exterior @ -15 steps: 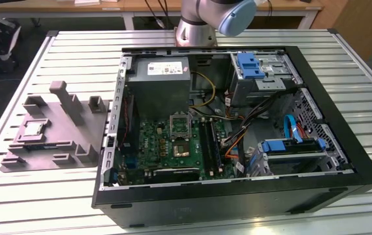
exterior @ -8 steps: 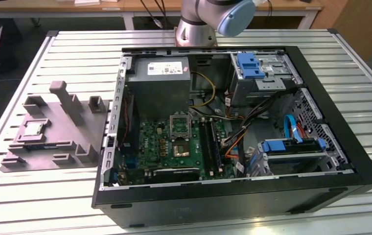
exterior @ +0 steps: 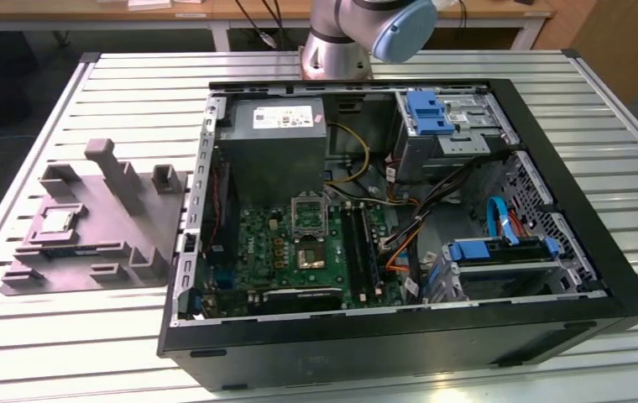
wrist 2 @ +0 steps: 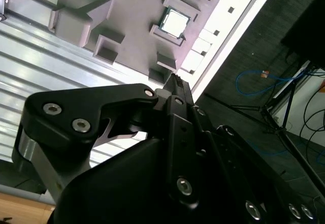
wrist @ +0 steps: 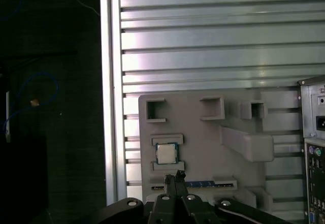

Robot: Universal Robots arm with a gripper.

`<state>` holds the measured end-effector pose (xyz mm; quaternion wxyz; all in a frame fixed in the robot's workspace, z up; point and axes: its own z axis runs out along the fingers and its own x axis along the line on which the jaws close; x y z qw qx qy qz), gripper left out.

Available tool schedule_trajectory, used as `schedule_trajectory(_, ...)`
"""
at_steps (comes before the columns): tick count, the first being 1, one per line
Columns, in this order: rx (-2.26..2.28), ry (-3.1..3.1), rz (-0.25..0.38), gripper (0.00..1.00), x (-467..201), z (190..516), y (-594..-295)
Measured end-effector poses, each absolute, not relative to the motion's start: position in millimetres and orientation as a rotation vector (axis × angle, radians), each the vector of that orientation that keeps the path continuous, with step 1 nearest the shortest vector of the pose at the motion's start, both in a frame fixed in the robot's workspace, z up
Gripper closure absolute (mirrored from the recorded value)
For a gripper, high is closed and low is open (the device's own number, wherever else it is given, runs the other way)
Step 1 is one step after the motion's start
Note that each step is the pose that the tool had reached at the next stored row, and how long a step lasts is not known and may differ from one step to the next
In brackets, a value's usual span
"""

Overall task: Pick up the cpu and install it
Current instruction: 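Pick up the cpu and move it towards the insertion slot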

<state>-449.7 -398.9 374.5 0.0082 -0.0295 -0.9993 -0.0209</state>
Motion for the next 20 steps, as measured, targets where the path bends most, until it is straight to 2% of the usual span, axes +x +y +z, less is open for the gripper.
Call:
schedule_trajectory(11, -0.092, -3.123, -0.065, 0.89, -450.3, 374.5, -398.9)
schedule_trajectory(13, -0.092, -3.123, -0.065, 0.77, -450.3, 374.5, -398.9)
schedule_trajectory(14, -0.092, -3.123, -0.065, 0.77, -450.4, 374.6, -398.9)
schedule_trajectory(15, -0.092, -3.123, -0.065, 0.65, -450.4, 374.5, -398.9)
schedule_trajectory(17, -0.092, -3.123, -0.065, 0.65, -450.6, 374.5, -398.9)
schedule_trajectory(20, -0.092, -3.123, -0.065, 0.47, -450.7, 374.5, -398.9)
